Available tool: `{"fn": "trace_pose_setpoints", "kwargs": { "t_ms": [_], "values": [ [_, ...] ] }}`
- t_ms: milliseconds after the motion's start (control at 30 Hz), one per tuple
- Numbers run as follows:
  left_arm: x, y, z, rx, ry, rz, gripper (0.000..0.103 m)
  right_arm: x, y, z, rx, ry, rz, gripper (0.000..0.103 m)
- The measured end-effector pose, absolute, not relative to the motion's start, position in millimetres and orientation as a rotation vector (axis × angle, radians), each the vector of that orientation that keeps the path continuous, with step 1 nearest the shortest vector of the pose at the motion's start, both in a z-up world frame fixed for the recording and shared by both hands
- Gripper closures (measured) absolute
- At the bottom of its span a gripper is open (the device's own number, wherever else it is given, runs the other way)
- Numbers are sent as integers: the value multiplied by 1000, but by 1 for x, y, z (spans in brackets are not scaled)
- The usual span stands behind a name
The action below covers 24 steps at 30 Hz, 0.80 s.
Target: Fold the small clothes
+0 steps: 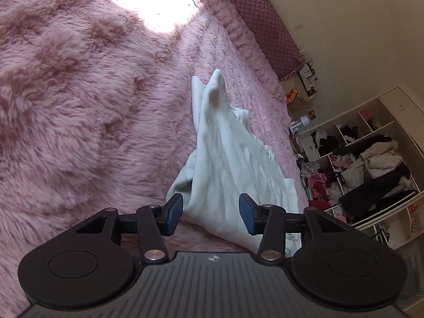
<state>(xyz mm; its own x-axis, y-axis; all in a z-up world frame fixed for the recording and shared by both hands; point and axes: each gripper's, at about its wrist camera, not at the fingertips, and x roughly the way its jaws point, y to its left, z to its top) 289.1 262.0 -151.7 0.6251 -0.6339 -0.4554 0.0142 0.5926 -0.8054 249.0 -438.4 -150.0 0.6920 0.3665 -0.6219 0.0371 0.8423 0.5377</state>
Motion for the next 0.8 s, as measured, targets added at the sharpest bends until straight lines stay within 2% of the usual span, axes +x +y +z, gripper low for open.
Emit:
{"fn": "trace_pose_setpoints", "kwargs": {
  "t_ms": [167,200,233,267,300,333,400,433,467,600,700,800],
  "values": [
    [297,258,-154,-855,813,-422,48,255,-425,-161,546,799,181,63],
    [300,256,-153,-848,813,-427,48,259,-422,-163,559,812,183,69],
    [302,254,-153,-843,814,-429,48,261,-420,-163,568,824,189,84],
    [303,250,-153,-827,817,-431,48,263,-417,-164,560,833,195,93],
    [305,246,-153,-808,823,-434,48,264,-414,-164,541,840,192,99],
    [301,236,-154,-771,828,-438,49,265,-413,-164,529,843,187,99],
    [302,227,-151,-694,838,-420,66,266,-412,-162,521,841,183,101],
    [302,221,-149,-641,844,-391,87,266,-413,-160,519,838,176,101],
    [300,216,-147,-599,844,-368,95,264,-413,-158,515,829,168,102],
    [288,214,-128,-571,799,-349,98,256,-420,-138,479,786,158,103],
    [285,215,-126,-499,881,-298,99,254,-427,-136,445,805,162,103],
    [291,215,-145,-473,970,-272,100,256,-428,-158,424,861,142,103]
  ]
}}
